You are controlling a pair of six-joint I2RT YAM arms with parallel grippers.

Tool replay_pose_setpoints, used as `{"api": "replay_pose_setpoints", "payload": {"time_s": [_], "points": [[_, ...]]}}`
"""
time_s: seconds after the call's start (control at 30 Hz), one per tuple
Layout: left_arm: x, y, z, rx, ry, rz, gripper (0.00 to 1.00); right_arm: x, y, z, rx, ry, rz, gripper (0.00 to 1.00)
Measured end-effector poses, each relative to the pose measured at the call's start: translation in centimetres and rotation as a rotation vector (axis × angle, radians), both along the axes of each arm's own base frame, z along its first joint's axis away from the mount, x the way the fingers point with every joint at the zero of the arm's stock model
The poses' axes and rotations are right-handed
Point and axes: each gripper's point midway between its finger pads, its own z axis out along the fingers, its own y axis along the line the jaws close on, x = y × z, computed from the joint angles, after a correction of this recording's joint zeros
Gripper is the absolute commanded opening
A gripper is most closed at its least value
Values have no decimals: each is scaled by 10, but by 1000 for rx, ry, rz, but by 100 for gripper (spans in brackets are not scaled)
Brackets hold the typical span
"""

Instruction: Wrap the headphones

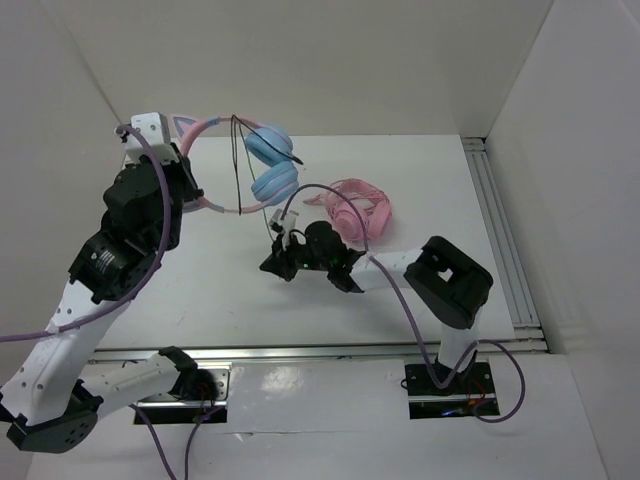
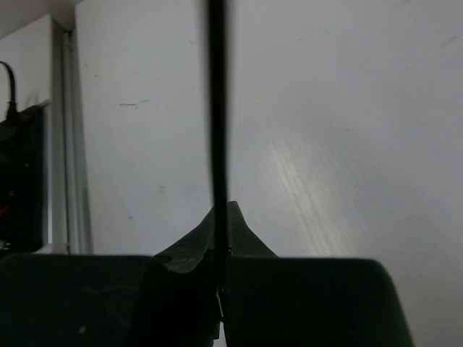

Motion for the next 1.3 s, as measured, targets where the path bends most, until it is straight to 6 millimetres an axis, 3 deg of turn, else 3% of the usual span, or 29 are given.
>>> {"api": "replay_pose_setpoints", "payload": {"time_s": [0.17,0.37,0.57,0.8,0.93,1.13,1.3], "points": [[22,8,-16,-52,40,75,0,-51,24,37,21,-79,83,0],[48,20,-51,-85,116,144,0,-89,37,58,-31,-159,123,0],[62,44,-97,-55,224,233,0,-110,40,65,-124,-220,120,0],[62,46,-138,17,320,225,0,-122,38,90,-236,-348,99,0],[65,32,-164,90,360,101,0,-118,25,113,-293,-423,64,0],[45,1,-221,240,454,-191,0,-106,4,134,-402,-527,-10,1],[31,-37,-231,335,462,-456,0,-103,-13,131,-517,-588,-28,2]]}}
